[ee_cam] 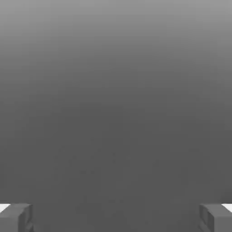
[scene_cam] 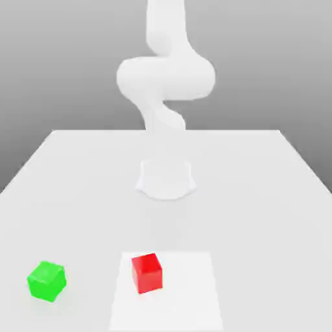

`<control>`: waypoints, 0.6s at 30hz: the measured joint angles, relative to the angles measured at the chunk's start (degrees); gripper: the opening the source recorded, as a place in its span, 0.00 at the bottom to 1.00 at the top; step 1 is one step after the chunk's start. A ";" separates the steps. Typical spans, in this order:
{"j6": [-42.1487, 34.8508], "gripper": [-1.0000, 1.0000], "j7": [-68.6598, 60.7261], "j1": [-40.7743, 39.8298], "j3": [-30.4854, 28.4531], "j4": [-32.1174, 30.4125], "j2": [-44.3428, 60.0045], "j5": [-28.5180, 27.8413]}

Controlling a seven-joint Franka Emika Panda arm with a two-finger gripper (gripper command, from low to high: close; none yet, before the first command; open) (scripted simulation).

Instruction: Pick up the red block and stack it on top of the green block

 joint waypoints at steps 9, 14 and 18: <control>10.95 0.50 -6.42 -1.63 -1.21 -10.45 19.73 -5.74; 17.00 0.50 -12.23 -1.58 -3.29 -16.12 30.11 -5.58; 21.98 0.50 -19.57 -1.31 -4.34 -20.72 38.20 -1.67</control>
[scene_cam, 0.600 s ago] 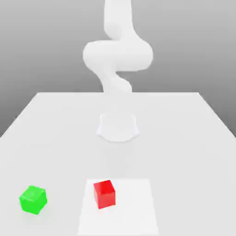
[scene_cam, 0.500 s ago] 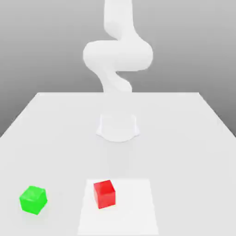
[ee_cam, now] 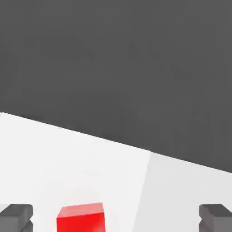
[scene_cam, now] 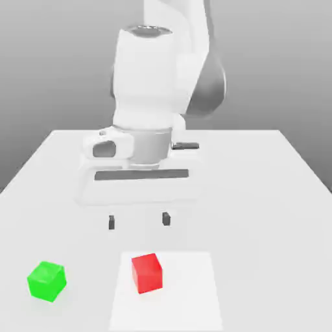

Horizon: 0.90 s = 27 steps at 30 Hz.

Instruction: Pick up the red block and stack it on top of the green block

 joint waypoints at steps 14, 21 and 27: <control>13.78 0.00 -6.45 -1.85 2.53 -0.53 17.38 5.66; 6.02 0.00 -5.51 -2.20 2.56 -1.84 8.22 4.41; -0.01 0.00 4.39 -7.14 -0.36 1.02 5.17 4.70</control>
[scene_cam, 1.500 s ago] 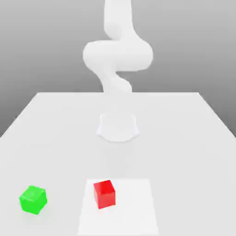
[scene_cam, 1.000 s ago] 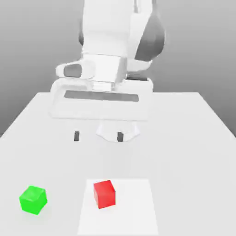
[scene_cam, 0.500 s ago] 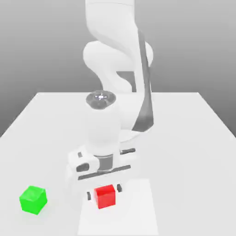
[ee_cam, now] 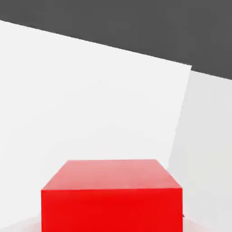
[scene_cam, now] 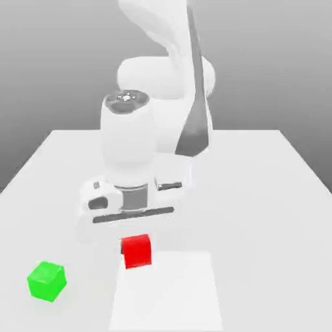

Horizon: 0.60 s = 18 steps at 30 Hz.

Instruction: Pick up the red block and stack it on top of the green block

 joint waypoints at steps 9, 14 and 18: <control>-5.96 0.00 22.01 -9.22 -5.62 7.71 1.79 0.79; -1.53 0.00 25.11 -10.99 -5.82 9.77 8.35 3.60; 1.66 1.00 24.16 -11.68 -4.88 9.98 11.82 5.10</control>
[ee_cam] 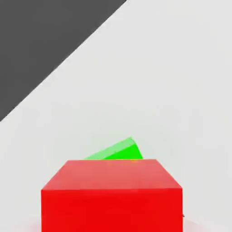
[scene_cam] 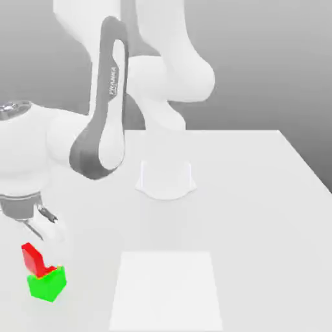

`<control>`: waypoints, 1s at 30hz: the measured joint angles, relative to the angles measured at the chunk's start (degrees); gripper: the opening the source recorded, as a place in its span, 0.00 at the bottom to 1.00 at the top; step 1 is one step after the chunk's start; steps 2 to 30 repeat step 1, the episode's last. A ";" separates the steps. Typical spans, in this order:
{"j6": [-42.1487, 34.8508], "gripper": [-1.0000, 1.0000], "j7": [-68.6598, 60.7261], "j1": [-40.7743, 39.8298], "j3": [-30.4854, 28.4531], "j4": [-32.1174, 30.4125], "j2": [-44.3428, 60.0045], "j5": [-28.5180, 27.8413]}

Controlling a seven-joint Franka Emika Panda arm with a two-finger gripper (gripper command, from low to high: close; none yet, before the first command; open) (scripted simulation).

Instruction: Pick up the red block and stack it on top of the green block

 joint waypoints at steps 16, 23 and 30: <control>0.00 1.00 0.00 0.00 0.00 0.00 0.00 0.00; 0.00 1.00 0.00 0.00 0.00 0.00 0.00 0.00; 0.00 1.00 0.00 0.00 0.00 0.00 0.00 0.00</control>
